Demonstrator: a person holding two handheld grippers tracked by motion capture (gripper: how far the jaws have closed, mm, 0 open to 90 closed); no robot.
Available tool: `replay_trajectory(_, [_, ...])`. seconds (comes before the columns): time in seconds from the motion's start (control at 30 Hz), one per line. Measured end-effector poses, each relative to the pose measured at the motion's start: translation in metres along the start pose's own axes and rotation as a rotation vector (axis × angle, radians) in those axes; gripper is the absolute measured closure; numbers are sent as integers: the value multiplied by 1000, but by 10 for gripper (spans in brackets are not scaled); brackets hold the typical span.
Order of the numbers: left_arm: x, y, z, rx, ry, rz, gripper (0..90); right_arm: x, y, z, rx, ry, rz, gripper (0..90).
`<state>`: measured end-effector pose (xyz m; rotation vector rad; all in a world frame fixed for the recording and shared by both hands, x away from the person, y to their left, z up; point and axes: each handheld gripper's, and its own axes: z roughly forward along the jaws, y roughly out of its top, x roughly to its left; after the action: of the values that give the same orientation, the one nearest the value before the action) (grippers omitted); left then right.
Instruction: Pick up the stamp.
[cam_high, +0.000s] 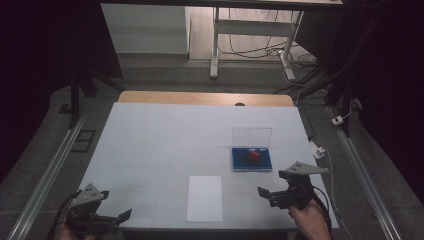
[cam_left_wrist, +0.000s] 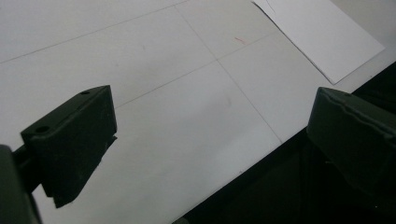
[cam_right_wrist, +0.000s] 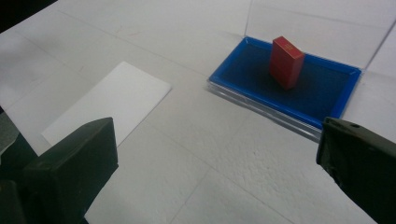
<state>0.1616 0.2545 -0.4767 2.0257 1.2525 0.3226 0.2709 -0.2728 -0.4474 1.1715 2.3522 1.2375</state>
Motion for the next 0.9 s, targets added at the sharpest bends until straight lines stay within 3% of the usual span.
replay_trajectory(0.2, [0, 0, 0, 1, 2, 0, 18, -1, 6, 6, 28, 9, -18, 0])
replay_trajectory(0.33, [0, 0, 0, 1, 3, 1, 18, -2, 9, 12, 51, -38, -45, 0])
replay_trajectory(0.57, [0, 0, 0, 1, 1, -4, 17, -4, 12, 21, 66, -63, -62, 0])
replay_trajectory(0.9, [0, 0, 0, 1, 2, -4, 17, -11, 23, 30, 76, -39, -91, 0])
